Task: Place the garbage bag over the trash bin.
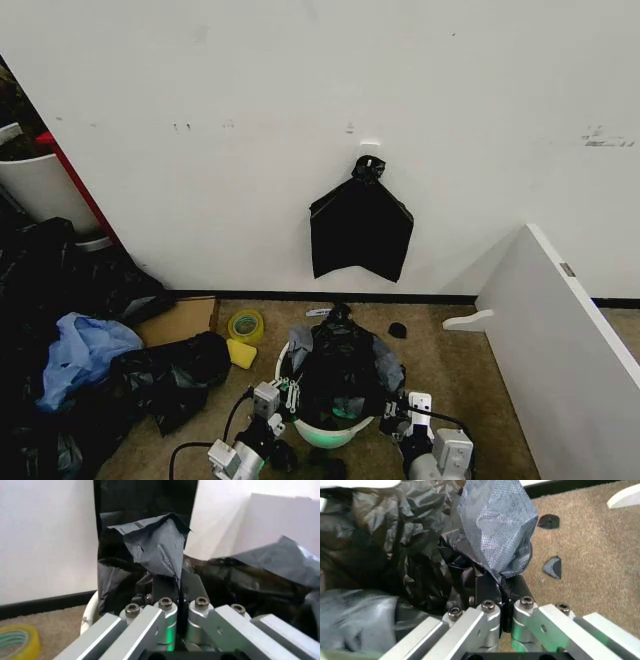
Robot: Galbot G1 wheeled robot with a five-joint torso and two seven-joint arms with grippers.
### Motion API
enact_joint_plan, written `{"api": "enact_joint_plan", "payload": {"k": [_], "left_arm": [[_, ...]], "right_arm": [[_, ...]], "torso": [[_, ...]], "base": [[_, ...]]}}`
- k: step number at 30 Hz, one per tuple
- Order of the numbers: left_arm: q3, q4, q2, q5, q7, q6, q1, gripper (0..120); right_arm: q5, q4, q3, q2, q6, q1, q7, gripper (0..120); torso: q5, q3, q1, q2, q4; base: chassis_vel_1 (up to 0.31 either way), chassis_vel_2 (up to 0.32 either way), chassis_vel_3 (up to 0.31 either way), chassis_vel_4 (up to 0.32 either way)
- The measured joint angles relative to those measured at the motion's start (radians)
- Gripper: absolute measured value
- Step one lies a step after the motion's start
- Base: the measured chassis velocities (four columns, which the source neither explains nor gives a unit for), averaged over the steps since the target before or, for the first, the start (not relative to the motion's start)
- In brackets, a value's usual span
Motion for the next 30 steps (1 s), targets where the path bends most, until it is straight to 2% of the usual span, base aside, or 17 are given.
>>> {"api": "enact_joint_plan", "payload": {"k": [4,9,16,19,20,22,26,27,28,30], "left_arm": [[-0.002,-0.018,0.039,0.039,-0.006,-0.031,0.031,0],[-0.006,-0.042,0.081,0.115,-0.063,-0.069,0.061,0],[-0.01,-0.072,0.126,0.114,-0.157,-0.049,0.09,0],[0.003,-0.087,0.152,0.081,-0.279,0.02,0.106,0],[0.003,-0.087,0.152,0.081,-0.279,0.02,0.106,0],[0.012,-0.114,0.168,0.033,-0.325,0.076,0.117,0],[0.021,-0.209,0.217,-0.143,-0.374,0.242,0.132,0],[0.021,-0.253,0.233,-0.223,-0.384,0.316,0.127,0],[0.021,-0.253,0.233,-0.223,-0.384,0.316,0.127,0],[0.021,-0.295,0.246,-0.307,-0.396,0.392,0.114,0]], "right_arm": [[0.003,0.014,0.001,-0.02,0.0,-0.025,0.001,0],[0.003,0.089,0.0,-0.07,-0.007,-0.092,0.003,0],[0.002,0.129,-0.002,-0.096,-0.018,-0.131,0.014,0],[0.015,0.118,-0.017,-0.095,-0.024,-0.124,0.026,0],[0.015,0.118,-0.017,-0.095,-0.024,-0.124,0.026,0],[0.034,0.118,-0.027,-0.095,-0.035,-0.119,0.04,0],[0.074,0.125,-0.034,-0.095,-0.076,-0.1,0.067,0],[0.078,0.125,-0.033,-0.093,-0.084,-0.089,0.071,0],[0.078,0.125,-0.033,-0.093,-0.084,-0.089,0.071,0],[0.08,0.125,-0.03,-0.09,-0.09,-0.081,0.076,0]], "torso": [[0.0,0.0,0.0,0.0,0.0],[-0.0002,0.0,0.0,0.0,-0.0001],[-0.0001,0.0,0.0,0.0,-0.0001],[-0.0001,0.0,0.0,0.0,-0.0001],[-0.0001,0.0,0.0,0.0,-0.0001],[-0.0001,0.0,0.0,0.0,0.0001],[0.0,0.0,0.0,0.0,0.0],[0.0,0.0,0.0,0.0,0.0],[0.0,0.0,0.0,0.0,0.0],[0.0002,0.0,0.0,0.0,0.0]], "base": [[0.0,0.0,0.0,0.0],[0.0,0.0,0.0,0.0],[0.0,0.0,0.0,0.0],[0.0,0.0,0.0,0.0],[0.0,0.0,0.0,0.0],[0.0,0.0,0.0,0.0],[0.0,0.0,0.0,0.0],[0.0,0.0,0.0,0.0],[0.0,0.0,0.0,0.0],[0.0,0.0,0.0,0.0]]}}
